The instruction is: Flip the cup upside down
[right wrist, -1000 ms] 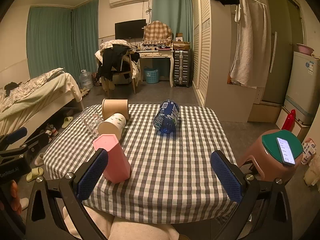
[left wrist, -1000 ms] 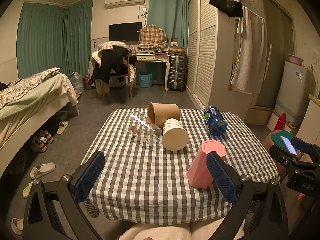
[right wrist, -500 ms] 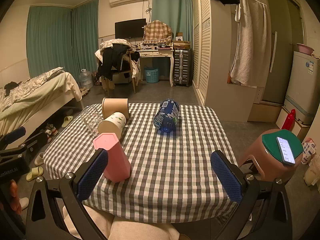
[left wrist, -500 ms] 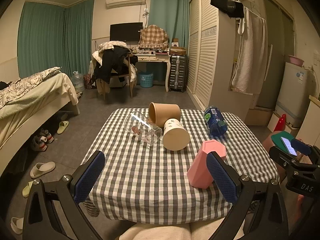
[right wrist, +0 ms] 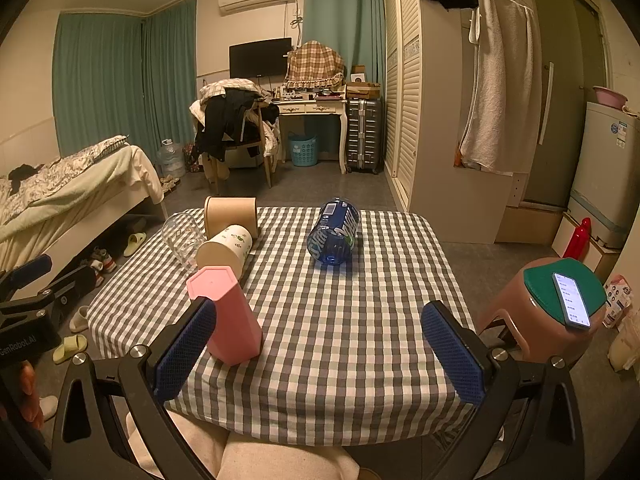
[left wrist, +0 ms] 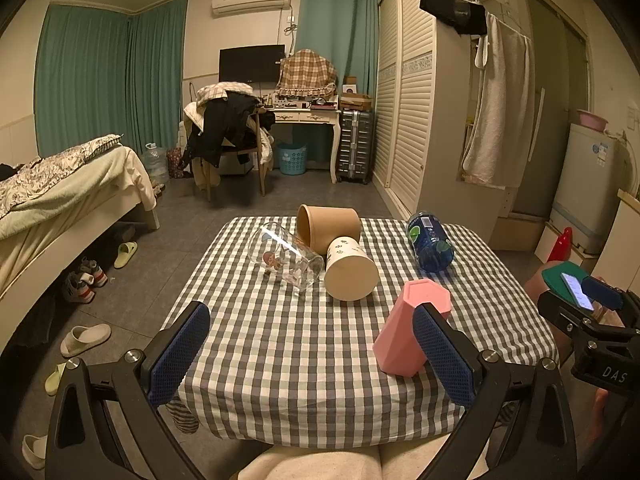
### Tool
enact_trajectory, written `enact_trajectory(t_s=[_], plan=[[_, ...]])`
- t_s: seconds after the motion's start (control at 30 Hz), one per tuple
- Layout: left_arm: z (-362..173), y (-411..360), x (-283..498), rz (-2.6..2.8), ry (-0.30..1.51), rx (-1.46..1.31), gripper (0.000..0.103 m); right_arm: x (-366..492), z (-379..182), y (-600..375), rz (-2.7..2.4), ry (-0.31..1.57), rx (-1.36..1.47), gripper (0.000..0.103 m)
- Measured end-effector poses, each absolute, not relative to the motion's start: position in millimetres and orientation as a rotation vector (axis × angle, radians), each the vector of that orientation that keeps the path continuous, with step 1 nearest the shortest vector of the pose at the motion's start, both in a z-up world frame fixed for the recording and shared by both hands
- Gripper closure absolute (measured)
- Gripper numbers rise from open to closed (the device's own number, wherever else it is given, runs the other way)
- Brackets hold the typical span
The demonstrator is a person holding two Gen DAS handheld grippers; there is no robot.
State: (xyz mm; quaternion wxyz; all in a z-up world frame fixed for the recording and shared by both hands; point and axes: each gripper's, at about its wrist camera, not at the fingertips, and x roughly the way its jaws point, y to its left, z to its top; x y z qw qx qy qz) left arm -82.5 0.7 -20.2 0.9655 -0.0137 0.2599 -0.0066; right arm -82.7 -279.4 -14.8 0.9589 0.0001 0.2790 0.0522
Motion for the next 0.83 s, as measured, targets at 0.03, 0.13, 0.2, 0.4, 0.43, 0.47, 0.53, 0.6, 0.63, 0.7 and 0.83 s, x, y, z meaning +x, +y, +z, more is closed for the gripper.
enact_trajectory(t_s=[0.03, 0.13, 0.2, 0.4, 0.43, 0.47, 0.53, 0.6, 0.63, 0.7, 0.83], plan=[[-20.2, 0.9, -82.3, -0.013, 0.526, -0.028, 0.0, -82.7, -14.8, -279.3, 0.106, 0.565, 0.0, 0.0], [-20.1, 0.9, -82.4, -0.012, 0.525, -0.029, 0.0, -82.5, -14.8, -279.1, 0.107, 0.565, -0.001, 0.0], [-20.0, 1.0, -82.0, -0.011, 0.525, -0.029, 0.0, -82.7, -15.1, -279.1, 0.107, 0.565, -0.001, 0.0], [-19.9, 1.0, -82.0, -0.012, 0.525, -0.029, 0.0, -82.7, -14.9, -278.8, 0.107, 0.564, -0.002, 0.0], [-20.1, 0.6, -82.6, -0.011, 0.526, -0.027, 0.0, -82.7, -15.0, -278.8, 0.107, 0.564, -0.002, 0.0], [-20.1, 0.7, -82.2, -0.012, 0.526, -0.028, 0.0, -82.5, -15.1, -278.8, 0.108, 0.565, -0.003, 0.0], [-20.1, 0.5, -82.4, -0.011, 0.526, -0.028, 0.0, -82.7, -15.1, -278.6, 0.108, 0.566, -0.003, 0.0], [-20.6, 0.4, -82.5, -0.009, 0.527, -0.026, 0.0, -82.3, -14.9, -278.2, 0.11, 0.568, -0.005, 0.0], [-21.0, 0.3, -82.9, -0.008, 0.529, -0.026, 0.0, -81.7, -14.9, -277.8, 0.11, 0.569, -0.006, 0.0], [-21.5, 0.8, -83.4, -0.005, 0.53, -0.028, 0.0, -80.7, -15.5, -277.8, 0.11, 0.573, -0.007, 0.0], [-23.5, 3.1, -82.8, -0.013, 0.54, -0.041, 0.0, -78.8, -15.1, -277.2, 0.111, 0.574, -0.006, 0.0]])
